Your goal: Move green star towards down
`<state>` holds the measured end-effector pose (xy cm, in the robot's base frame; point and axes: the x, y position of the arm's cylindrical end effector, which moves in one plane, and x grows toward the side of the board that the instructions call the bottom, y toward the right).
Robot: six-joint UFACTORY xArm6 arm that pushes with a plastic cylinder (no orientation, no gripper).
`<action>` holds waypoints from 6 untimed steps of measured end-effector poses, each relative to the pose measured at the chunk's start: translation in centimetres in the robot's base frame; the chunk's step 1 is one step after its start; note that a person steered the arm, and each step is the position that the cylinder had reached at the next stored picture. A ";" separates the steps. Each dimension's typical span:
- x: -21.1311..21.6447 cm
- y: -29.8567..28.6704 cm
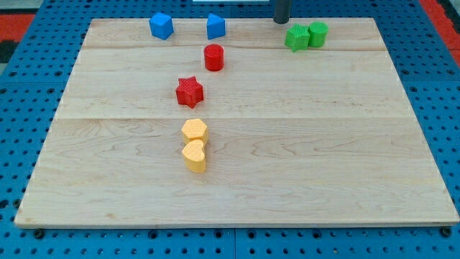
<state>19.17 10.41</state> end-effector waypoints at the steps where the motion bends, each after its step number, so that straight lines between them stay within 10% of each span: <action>1: 0.0 0.6; 6: 7.0 8.4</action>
